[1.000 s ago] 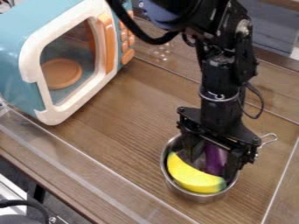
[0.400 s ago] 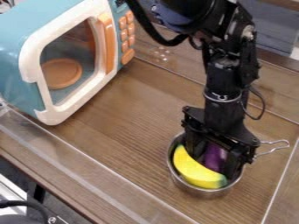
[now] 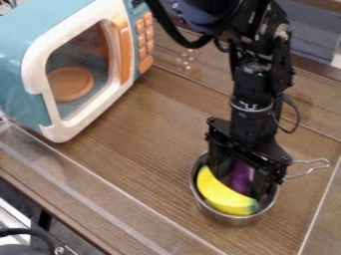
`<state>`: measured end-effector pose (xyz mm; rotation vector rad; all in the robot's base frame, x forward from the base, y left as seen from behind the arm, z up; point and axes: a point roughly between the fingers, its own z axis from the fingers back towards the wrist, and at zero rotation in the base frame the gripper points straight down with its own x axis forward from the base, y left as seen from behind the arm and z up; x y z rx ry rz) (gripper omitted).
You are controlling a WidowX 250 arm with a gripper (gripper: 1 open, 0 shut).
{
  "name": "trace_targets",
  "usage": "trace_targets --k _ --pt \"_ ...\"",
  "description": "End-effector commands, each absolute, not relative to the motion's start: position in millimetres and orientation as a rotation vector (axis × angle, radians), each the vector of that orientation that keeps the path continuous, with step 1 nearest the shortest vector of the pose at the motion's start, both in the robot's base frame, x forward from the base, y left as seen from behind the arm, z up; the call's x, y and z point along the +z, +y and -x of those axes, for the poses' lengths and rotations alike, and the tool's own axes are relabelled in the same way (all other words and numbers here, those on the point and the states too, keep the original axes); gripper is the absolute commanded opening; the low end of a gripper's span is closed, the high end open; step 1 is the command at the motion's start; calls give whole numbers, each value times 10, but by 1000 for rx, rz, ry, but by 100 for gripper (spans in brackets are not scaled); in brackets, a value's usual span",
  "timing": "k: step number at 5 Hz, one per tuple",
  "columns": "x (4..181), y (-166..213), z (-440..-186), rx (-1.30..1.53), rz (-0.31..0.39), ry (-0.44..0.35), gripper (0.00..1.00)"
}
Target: Put the eggplant in the silver pot
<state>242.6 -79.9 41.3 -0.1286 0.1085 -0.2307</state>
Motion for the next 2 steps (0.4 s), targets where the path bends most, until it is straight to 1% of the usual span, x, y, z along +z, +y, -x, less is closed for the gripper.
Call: trace_targets --k 1,2 --pt "532 -713 -2447 -244 129 68 100" --pt "491 -663 -2383 -274 123 73 100"
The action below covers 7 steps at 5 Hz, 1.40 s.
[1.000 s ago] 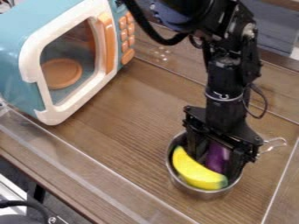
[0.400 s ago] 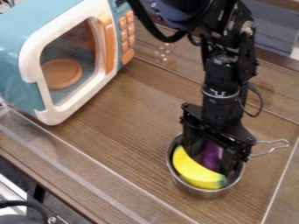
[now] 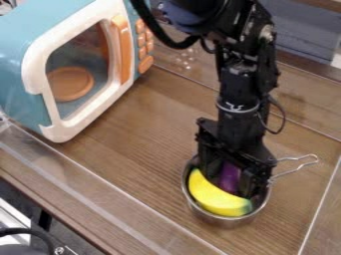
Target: Put the eggplant in the silver pot
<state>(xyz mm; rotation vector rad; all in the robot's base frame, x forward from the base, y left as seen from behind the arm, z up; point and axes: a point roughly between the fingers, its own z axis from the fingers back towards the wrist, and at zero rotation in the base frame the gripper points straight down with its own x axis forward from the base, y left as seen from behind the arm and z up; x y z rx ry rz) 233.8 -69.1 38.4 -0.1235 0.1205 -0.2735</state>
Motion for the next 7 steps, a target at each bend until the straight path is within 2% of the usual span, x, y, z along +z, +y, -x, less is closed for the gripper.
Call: trace_targets --k 1,3,5,7 --pt "496 -614 -2335 -298 118 71 100" --pt "551 -483 -2407 -333 109 50 100" --pt "638 -526 -2409 -250 108 30 100" --pt "787 -521 -2403 -207 103 14 100"
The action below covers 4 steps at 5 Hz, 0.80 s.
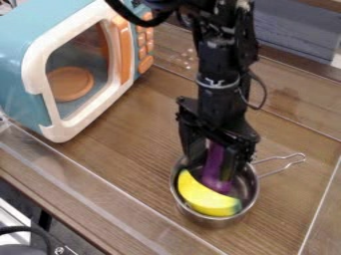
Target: Put the eggplant in the silver pot
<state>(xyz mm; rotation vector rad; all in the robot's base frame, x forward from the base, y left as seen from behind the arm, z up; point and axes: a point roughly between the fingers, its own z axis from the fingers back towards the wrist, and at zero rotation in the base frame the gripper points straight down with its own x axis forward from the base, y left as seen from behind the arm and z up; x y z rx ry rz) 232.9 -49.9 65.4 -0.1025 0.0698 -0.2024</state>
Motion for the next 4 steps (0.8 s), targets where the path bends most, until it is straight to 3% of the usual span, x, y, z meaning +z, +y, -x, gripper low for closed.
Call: trace_targets --k 1,3,4 --pt "811 -531 -2429 -208 100 6 100" --pt "954 -570 -2495 -188 94 -12 100" --pt "877 -615 -2422 -144 90 -4 100"
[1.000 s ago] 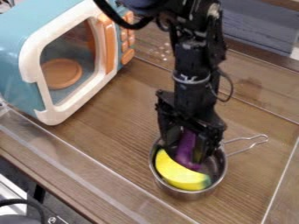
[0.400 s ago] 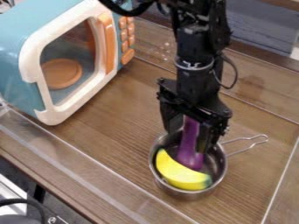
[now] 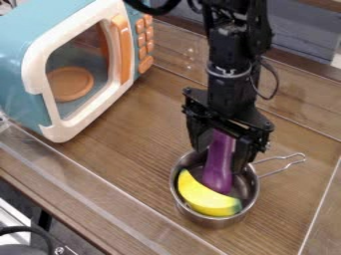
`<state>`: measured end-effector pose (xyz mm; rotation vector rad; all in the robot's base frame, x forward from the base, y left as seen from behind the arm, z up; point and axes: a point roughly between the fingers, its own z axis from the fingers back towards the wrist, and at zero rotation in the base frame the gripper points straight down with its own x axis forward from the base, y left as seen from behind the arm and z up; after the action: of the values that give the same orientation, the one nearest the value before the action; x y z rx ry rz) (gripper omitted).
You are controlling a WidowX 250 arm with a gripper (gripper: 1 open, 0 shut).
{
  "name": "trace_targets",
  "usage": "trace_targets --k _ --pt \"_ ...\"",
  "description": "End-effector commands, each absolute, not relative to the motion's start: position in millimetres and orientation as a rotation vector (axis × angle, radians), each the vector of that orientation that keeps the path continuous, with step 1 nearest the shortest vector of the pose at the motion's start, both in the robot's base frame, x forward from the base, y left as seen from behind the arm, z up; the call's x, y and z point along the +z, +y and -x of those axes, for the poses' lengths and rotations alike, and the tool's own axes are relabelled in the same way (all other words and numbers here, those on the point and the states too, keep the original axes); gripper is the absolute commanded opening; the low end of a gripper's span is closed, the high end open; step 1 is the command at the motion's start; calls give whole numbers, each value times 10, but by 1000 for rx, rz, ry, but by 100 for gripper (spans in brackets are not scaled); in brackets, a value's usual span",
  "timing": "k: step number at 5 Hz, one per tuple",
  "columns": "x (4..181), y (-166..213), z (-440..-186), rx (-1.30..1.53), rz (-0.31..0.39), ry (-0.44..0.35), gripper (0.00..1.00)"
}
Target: Put the eggplant in the silver pot
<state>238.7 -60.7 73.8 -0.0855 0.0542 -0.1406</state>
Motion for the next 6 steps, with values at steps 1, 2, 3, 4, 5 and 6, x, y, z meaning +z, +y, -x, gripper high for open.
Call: trace_targets --k 1,2,3,4,5,6 --pt "804 -660 -2358 -102 86 2 100" --pt "668 -617 -2334 -148 79 14 100" --pt "531 -582 -2312 -196 73 29 100" --pt "401 -572 -2306 -243 67 40 100" --pt "419 -574 -2315 -222 65 42 100" --pt "459 -570 -2326 -199 64 44 100"
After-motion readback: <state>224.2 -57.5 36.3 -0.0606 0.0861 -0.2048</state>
